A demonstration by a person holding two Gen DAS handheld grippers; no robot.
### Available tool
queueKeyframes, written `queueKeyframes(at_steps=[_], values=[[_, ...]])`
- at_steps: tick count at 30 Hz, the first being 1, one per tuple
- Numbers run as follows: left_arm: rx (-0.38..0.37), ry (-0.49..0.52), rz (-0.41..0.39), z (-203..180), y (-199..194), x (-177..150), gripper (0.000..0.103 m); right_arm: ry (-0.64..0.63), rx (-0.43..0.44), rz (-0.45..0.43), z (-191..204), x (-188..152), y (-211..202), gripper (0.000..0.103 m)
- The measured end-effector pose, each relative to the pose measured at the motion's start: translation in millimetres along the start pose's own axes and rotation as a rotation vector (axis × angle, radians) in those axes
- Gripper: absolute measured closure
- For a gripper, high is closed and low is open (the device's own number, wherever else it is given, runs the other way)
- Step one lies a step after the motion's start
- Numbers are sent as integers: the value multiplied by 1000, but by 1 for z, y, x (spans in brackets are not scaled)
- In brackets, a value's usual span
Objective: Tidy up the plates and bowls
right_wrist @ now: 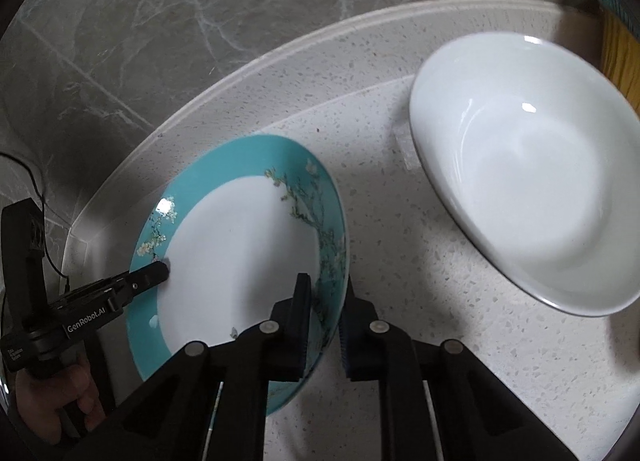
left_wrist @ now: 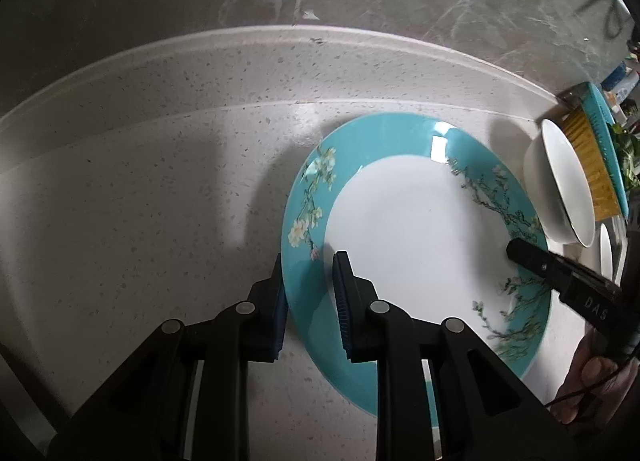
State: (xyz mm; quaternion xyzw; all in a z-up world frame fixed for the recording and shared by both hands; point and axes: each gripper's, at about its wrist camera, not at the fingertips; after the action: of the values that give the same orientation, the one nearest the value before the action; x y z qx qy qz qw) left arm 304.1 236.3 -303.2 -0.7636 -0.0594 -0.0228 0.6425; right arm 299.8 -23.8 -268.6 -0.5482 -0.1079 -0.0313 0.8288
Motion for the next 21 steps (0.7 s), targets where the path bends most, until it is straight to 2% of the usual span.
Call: queueKeyframes(at_steps=[11,17,21], values=[[-11,26,-56,-15,-28,-37,85,-34,-22,-39,10,-19,-25,89],[-11,63,-118,-27,-57,-64,85,-77,-40,-111,17,-38,-51,89],[-5,86,-179,-37,-84,-95,85,-113,-53,-166,23,-57,-74,89]])
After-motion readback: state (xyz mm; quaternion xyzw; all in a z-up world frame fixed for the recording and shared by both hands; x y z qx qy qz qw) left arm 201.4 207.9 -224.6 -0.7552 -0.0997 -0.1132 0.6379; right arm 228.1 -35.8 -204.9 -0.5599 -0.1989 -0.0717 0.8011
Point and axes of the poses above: each gripper's, at about its wrist camera, not at the fingertips, and y roughly the way its jaws point, z to its left, x to its top, and after that the axes turned 14 degrees about z, right-handed
